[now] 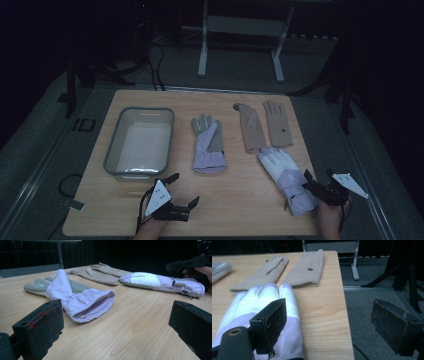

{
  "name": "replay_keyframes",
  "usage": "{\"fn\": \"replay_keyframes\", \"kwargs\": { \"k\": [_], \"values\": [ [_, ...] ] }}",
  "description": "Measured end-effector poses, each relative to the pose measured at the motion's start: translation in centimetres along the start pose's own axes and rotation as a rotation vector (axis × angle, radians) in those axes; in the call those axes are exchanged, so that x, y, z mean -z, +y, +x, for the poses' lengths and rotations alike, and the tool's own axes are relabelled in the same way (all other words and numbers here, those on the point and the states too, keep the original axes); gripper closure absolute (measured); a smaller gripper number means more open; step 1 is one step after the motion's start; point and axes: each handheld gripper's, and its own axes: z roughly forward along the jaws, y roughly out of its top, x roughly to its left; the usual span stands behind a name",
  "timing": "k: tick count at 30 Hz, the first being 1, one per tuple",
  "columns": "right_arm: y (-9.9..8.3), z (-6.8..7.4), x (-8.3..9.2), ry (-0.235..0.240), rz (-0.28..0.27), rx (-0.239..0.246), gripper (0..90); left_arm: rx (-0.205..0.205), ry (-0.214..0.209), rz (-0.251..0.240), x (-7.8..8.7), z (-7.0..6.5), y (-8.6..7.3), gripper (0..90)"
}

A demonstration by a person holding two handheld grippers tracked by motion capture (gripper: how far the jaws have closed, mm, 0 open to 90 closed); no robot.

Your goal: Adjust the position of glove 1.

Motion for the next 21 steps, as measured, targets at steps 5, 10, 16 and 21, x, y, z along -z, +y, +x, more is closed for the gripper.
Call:
{"fn": "replay_keyframes", "kwargs": {
  "k": [5, 10, 16, 21],
  "values": [
    [2.2, 0.0, 1.0, -0.024, -0.006, 0.069, 13.6, 0.006, 0.000, -0.002, 0.0, 0.0, 0.0, 0.2],
    [5.4, 0.5, 2.6, -0.043, -0.078, 0.128, 13.3, 0.010, 0.005, -0.004, 0.1, 0.1, 0.0, 0.2],
    [9.6, 2.3, 3.3, -0.058, -0.083, 0.210, 13.4, 0.011, 0.002, -0.007, 0.1, 0.1, 0.0, 0.2],
    [11.7, 3.9, 2.6, -0.028, -0.068, 0.203, 16.7, 0.014, 0.000, -0.003, 0.1, 0.1, 0.0, 0.2]
  ]
}}
